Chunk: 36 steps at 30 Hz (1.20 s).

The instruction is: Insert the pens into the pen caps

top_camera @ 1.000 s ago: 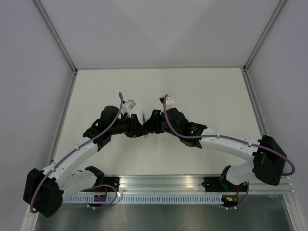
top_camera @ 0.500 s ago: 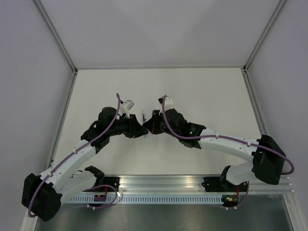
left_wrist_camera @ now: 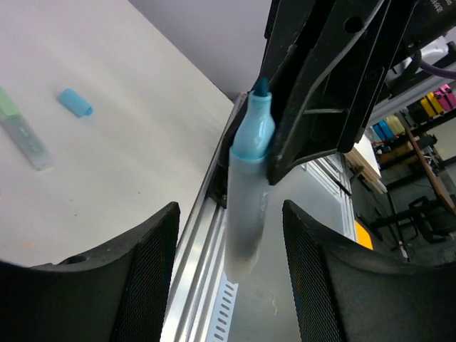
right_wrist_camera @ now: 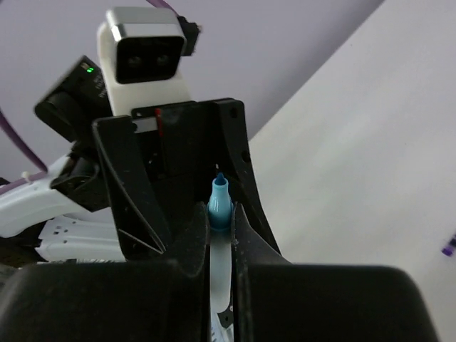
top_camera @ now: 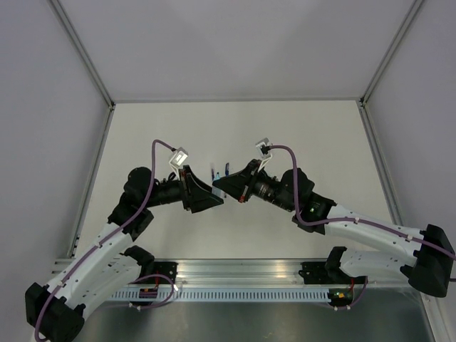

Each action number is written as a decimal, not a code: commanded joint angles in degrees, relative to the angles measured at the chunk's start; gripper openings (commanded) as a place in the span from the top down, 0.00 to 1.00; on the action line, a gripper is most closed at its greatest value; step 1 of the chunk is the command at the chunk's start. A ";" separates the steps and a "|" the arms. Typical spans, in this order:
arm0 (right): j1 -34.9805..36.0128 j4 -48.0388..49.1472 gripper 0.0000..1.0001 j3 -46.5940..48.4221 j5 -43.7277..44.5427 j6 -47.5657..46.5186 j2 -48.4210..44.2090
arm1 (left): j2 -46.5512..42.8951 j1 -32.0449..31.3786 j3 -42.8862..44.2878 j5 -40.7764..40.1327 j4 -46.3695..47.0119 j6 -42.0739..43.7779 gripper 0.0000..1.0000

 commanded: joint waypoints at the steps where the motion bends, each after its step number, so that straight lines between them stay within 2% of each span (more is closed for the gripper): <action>1: 0.34 8.03 1.00 -0.83 -4.49 -0.39 -1.70 | -0.24 -0.32 -2.11 5.65 11.04 -6.96 0.35; 4: 0.25 9.00 1.00 -0.57 -5.89 0.04 -1.70 | -0.33 -0.41 -3.34 7.94 15.63 -10.23 0.41; 9: 0.34 10.75 1.00 -1.44 -6.60 0.05 -1.78 | -1.47 -0.93 -4.31 8.38 20.21 -14.79 0.57; 11: 0.34 11.81 1.00 -2.23 -7.04 -0.57 -1.44 | -1.21 -1.11 -5.28 9.08 24.67 -16.38 0.62; 14: 0.34 13.04 1.00 -2.15 -9.32 -0.57 0.23 | 0.10 -1.20 -5.81 9.87 27.42 -18.76 0.76; 15: 0.25 13.74 1.00 -2.15 -10.19 -0.57 0.59 | 0.46 -1.37 -5.81 10.31 28.99 -19.37 0.88; 16: 0.25 13.66 0.97 -2.15 -9.86 -0.48 1.11 | 0.81 -1.46 -5.98 11.27 30.05 -19.81 0.96; 18: 0.25 12.52 0.86 -1.97 -8.89 -0.74 0.94 | 0.90 -1.46 -6.51 11.72 32.16 -21.04 0.98; 19: 0.25 11.56 0.74 -1.88 -7.23 -0.83 0.42 | 0.73 -1.46 -6.86 11.81 32.08 -20.96 0.98; 20: 0.25 9.90 0.69 -0.75 -5.65 -1.01 0.15 | 0.29 -1.46 -6.95 11.81 31.82 -20.61 0.98; 25: 0.25 -13.73 0.42 6.11 10.42 -0.92 -3.53 | -1.83 -1.46 -6.07 5.33 16.04 -9.19 0.98; 26: 0.25 -16.20 0.40 6.03 15.32 -1.01 -4.59 | -1.56 -1.46 -6.51 4.35 14.69 -8.22 0.98; 29: 0.08 -21.05 0.33 3.32 21.76 -1.88 -9.68 | 1.07 -1.46 -6.77 3.64 11.78 -5.06 0.98; 31: -0.10 -27.89 0.30 2.69 25.46 -4.07 -12.66 | 2.73 -1.46 -7.04 1.02 9.86 -2.25 0.98; 34: -0.80 -40.01 0.29 2.60 41.08 -2.17 -13.21 | 5.54 -1.46 -6.42 -7.13 2.04 3.90 0.98; 36: -3.16 -47.73 0.28 2.86 49.52 -0.14 -11.81 | 7.48 -1.55 -6.60 -9.63 -0.43 6.71 0.98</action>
